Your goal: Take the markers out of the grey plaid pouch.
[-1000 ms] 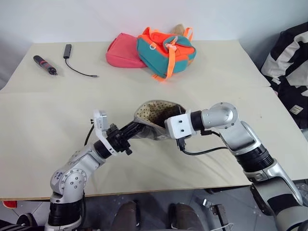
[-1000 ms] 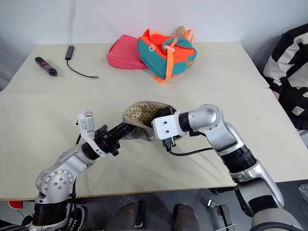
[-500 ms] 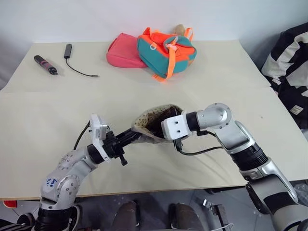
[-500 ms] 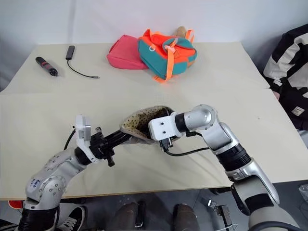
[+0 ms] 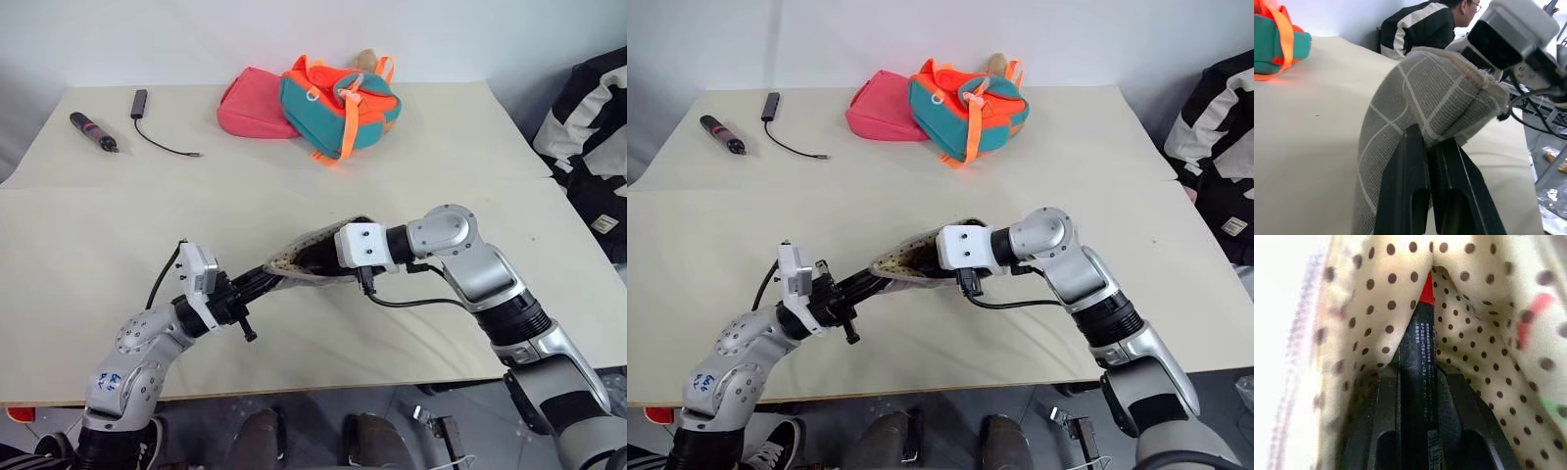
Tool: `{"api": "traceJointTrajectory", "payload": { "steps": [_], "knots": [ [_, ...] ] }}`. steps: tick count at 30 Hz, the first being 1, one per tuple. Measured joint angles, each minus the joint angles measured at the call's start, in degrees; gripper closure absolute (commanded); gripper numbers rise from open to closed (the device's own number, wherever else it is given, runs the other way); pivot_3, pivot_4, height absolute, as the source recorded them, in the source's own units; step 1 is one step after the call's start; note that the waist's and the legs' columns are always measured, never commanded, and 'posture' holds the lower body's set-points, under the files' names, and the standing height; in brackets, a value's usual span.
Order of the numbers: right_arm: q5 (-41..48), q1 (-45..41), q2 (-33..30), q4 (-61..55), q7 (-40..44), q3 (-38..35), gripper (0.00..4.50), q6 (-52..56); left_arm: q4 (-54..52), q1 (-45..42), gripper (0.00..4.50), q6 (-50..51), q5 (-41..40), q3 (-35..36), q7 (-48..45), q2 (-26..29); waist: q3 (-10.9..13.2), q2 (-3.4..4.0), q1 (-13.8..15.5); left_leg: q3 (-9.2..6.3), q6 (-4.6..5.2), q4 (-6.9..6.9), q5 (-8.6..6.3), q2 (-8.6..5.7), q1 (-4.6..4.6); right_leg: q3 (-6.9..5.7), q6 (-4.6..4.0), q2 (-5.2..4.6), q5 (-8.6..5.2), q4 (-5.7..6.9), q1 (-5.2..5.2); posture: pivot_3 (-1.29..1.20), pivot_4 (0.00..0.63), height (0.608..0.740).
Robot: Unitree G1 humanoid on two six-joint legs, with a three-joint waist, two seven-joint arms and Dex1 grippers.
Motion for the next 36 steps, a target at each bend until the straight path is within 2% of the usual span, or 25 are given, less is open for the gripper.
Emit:
{"api": "traceJointTrajectory", "payload": {
  "steps": [14,36],
  "knots": [
    [1.9,0.1,-0.7,-1.2,-0.4,-1.2,3.9,4.6,1.6,-0.6,4.5,-3.0,2.7,-0.2,0.3,-0.1,0.0,0.0,0.0,0.03,0.0,0.0,-0.02,0.0,-0.01,0.0,0.0,0.0,0.0,-0.01,-0.02,0.0,0.15,0.74],
    [4.3,1.4,-1.3,-1.5,-1.3,-2.6,3.9,4.8,3.8,-1.1,4.5,-8.1,6.6,-1.5,-0.2,1.0,0.0,0.0,0.0,0.05,0.01,-0.01,-0.06,0.0,-0.01,0.01,0.0,-0.01,0.0,-0.04,-0.03,0.0,0.15,0.74]
  ]
}}
